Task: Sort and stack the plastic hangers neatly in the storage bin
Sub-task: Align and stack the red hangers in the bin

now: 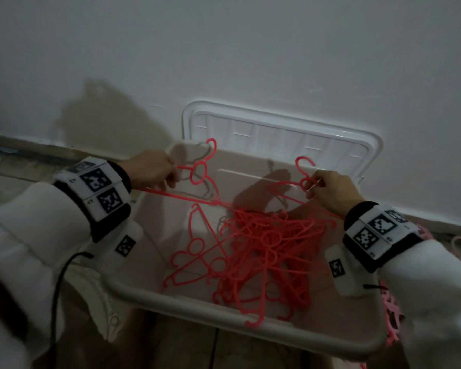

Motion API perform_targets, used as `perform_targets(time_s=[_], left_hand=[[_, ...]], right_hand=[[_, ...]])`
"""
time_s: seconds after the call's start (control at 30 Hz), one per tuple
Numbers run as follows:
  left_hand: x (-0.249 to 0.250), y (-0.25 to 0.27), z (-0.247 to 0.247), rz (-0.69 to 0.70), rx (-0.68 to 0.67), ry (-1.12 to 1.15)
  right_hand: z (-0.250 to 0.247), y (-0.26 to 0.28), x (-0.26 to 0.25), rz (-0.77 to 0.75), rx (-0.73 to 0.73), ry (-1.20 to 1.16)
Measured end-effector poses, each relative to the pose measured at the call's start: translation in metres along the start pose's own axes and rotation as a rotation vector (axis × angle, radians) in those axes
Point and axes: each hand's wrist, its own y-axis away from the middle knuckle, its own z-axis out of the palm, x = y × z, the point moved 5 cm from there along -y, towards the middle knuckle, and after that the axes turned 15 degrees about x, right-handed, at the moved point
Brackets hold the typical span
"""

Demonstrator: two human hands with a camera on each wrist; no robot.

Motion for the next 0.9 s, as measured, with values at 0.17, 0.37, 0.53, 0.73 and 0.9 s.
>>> perform_targets(time_s=[0.17, 0.37, 0.53, 0.73, 0.9], left_hand=[[0.028, 0.028, 0.029, -0.126, -0.327, 0.399], [0.078, 0.069, 0.060, 0.057, -0.505, 0.433], [0.093, 0.080, 0.082, 0.229, -0.460, 0.325], [0.093, 0.068, 0.077, 0.323, -0.360, 0.253], [0.070, 0.027, 0.034, 0.484, 0.329, -0.218]], right_hand=[[0.040, 0.022, -0.016, 0.184, -0.292, -0.328], [0.061, 0.042, -0.044, 0.319, -0.408, -0.622], [0.056, 0.049, -0.054, 0.239, -0.372, -0.706], [0.058, 0.050, -0.058, 0.126, -0.526, -0.801], [0.049, 0.054, -0.053, 0.077, -0.613, -0.795]])
